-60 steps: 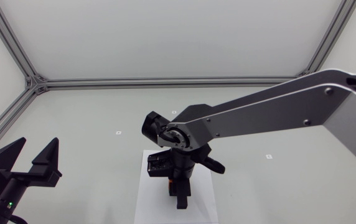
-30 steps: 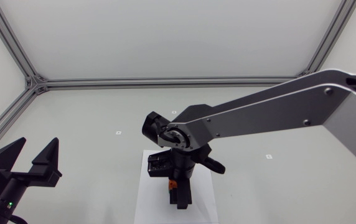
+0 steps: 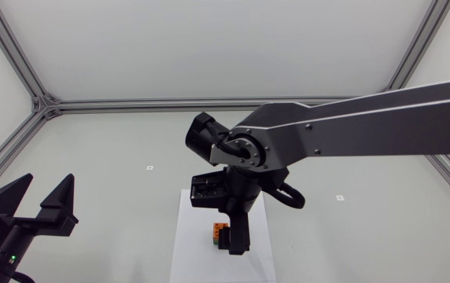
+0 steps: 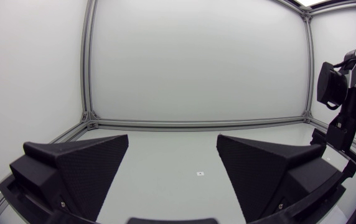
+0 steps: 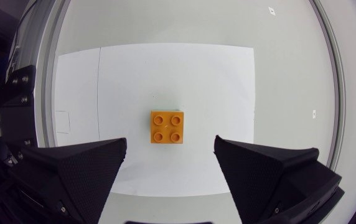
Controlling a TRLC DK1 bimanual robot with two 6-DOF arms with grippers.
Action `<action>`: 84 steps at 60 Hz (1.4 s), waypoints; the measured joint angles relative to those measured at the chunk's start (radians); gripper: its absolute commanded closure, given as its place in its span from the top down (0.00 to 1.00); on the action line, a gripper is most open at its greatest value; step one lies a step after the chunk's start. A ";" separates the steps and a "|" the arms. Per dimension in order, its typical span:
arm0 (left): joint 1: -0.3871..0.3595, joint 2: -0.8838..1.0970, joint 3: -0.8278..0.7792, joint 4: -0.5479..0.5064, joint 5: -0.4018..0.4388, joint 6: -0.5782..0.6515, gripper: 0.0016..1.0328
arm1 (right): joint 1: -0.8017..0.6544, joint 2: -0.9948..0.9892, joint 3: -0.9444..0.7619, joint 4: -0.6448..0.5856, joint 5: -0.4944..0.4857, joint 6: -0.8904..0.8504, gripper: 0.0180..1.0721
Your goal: Pick up the orange 2x2 brick with the right arm and stack it on top of the green 2x2 brick in the center
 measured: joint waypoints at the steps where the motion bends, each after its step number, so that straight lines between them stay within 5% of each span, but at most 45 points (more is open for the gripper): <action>1: 0.000 0.000 0.000 0.000 0.000 0.000 0.96 | 0.000 -0.010 0.000 -0.003 -0.001 0.002 0.95; 30: 0.000 0.000 0.000 0.000 0.000 0.000 0.96 | -0.150 -0.407 0.003 -0.078 -0.021 0.122 0.95; 84: 0.000 0.000 0.000 0.000 0.000 0.000 0.96 | -0.695 -1.140 -0.514 0.072 0.044 0.250 0.95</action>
